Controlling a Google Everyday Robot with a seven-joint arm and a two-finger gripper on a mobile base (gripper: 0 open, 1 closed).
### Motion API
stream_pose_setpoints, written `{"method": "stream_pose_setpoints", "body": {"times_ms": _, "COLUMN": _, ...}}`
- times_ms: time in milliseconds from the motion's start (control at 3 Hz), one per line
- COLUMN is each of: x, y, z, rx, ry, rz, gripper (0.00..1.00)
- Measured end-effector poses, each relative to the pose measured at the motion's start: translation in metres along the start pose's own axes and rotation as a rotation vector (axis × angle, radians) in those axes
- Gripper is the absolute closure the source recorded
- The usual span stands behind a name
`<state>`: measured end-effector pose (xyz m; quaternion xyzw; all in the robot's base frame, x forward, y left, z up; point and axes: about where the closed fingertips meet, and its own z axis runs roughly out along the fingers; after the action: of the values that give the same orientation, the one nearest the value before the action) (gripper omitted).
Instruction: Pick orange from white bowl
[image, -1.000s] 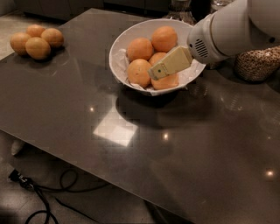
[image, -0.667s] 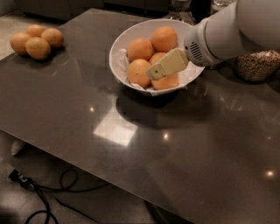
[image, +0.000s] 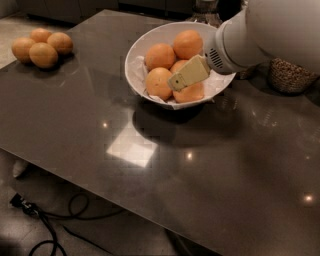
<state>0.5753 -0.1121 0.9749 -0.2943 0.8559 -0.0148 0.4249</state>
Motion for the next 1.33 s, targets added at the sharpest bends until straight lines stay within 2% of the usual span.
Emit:
{"method": "stream_pose_setpoints", "body": {"times_ms": 667, "x": 0.001, "y": -0.001, "z": 0.010, "rx": 0.013, "ry": 0.020, "rz": -0.025, "gripper": 0.07}}
{"method": "stream_pose_setpoints", "body": {"times_ms": 1000, "x": 0.003, "y": 0.000, "z": 0.026, "rx": -0.001, "ry": 0.038, "rz": -0.057, "gripper": 0.13}}
{"method": "stream_pose_setpoints", "body": {"times_ms": 1333, "x": 0.008, "y": 0.002, "z": 0.043, "rx": -0.033, "ry": 0.058, "rz": -0.109, "gripper": 0.38}}
